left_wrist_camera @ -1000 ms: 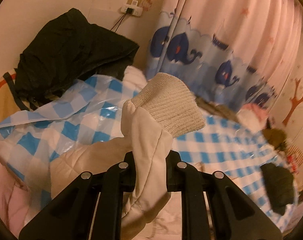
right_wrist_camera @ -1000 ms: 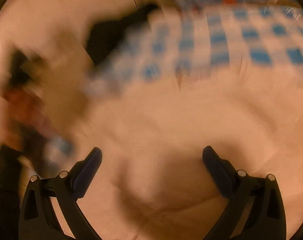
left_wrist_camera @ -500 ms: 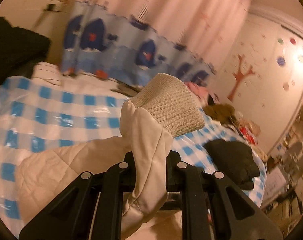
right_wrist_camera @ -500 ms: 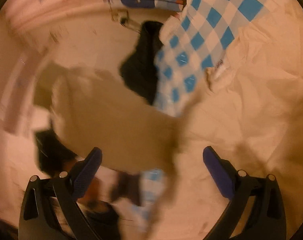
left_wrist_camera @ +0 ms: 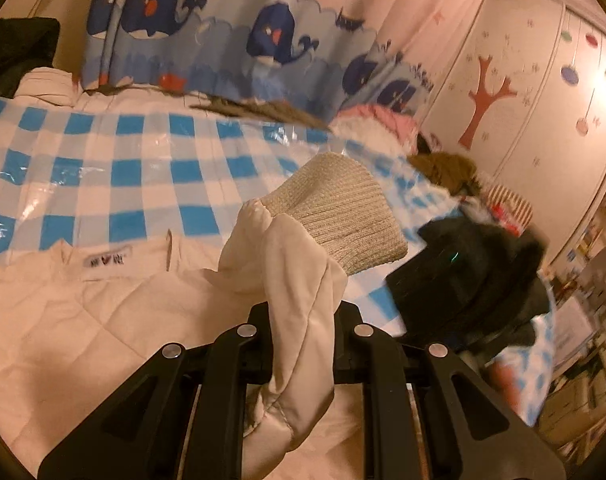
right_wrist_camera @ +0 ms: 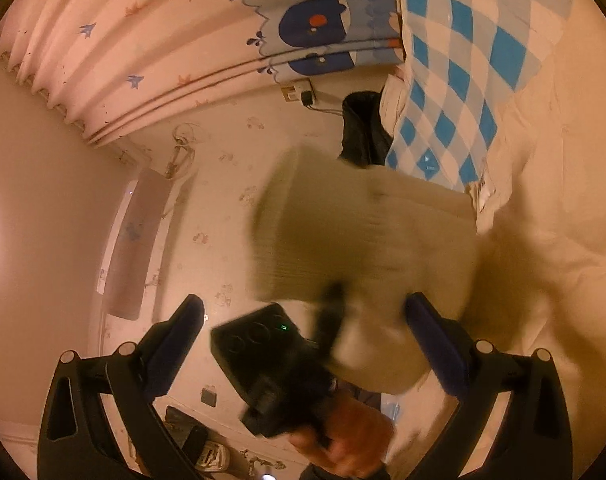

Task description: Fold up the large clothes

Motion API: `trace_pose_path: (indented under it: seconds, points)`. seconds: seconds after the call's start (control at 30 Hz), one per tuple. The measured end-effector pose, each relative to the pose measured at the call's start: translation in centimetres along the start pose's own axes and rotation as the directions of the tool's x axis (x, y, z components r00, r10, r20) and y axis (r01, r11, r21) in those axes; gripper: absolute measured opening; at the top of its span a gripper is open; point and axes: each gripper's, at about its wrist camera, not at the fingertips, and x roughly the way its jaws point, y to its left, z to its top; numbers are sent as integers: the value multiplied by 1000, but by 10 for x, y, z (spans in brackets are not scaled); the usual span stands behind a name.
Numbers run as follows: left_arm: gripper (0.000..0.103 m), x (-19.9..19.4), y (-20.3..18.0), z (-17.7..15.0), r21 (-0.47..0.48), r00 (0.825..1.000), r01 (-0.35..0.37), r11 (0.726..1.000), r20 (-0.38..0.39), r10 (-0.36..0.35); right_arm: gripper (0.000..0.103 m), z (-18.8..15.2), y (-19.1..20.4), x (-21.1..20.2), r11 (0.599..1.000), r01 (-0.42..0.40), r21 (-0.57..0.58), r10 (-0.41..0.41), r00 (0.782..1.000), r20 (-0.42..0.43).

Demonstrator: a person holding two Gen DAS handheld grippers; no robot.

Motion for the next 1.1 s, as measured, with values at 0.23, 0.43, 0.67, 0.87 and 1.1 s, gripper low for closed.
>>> trace_pose_path:
  seconds: [0.23,0.43,0.67,0.87,1.1]
  points:
    - [15,36,-12,-27,140,991,-107,984,-69,118,97,6,-11,-4,950,312,-24,-312,950,14]
    - [49,48,-32,-48,327,954,-181,928,-173,247,96,3,-22,2,908,414,-67,-413,910,33]
    - [72,-49,-11,-42,333,943,-285,899,-70,325,64,-2,-18,-4,858,502,-109,-503,864,26]
    - [88,-117,109,-9,-12,886,-464,886,10,464,37,-13,15,4,751,601,-274,-597,795,108]
    - [88,-97,213,-48,-174,845,-531,829,-177,505,32,-13,-12,-16,572,782,-248,-776,614,144]
